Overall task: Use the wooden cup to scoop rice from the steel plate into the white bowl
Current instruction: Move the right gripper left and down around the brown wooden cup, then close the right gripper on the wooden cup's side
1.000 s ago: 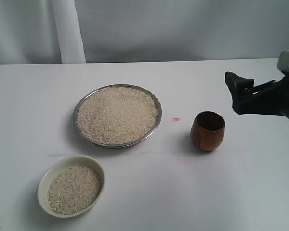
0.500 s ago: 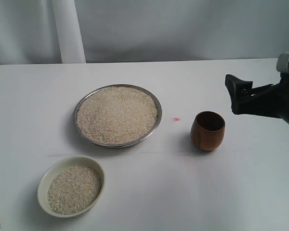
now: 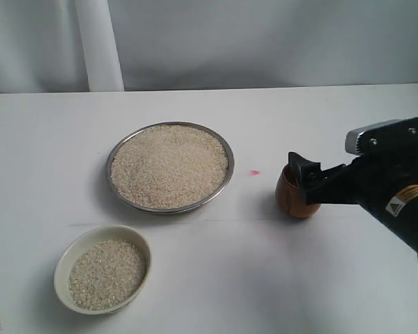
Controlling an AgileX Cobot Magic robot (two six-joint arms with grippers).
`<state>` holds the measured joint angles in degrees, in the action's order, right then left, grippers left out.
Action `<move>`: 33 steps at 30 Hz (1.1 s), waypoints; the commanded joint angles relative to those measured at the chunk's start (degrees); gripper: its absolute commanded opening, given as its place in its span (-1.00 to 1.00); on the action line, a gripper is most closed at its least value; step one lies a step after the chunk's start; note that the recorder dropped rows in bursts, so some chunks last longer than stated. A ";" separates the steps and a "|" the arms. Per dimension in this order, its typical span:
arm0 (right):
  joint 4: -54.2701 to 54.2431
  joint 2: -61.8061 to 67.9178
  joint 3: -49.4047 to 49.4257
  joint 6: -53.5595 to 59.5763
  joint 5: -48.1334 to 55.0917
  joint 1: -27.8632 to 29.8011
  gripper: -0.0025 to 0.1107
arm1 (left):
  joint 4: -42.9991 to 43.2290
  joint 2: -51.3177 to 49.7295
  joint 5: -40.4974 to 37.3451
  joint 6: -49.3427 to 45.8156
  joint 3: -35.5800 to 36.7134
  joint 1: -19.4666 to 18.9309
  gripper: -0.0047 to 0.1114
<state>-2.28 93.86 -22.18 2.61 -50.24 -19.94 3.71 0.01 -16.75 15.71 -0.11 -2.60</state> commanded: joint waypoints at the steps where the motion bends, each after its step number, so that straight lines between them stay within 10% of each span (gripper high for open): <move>1: 6.18 5.42 1.50 -1.43 -7.49 -0.28 0.90 | -0.35 -0.01 0.38 0.17 0.11 0.17 -0.92; 33: 4.48 18.59 4.18 -0.33 -19.72 -0.01 0.90 | -0.35 -0.01 0.38 0.17 0.11 0.17 -0.92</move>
<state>2.85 112.32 -16.90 2.82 -69.17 -19.94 3.71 0.01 -16.75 15.71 -0.11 -2.60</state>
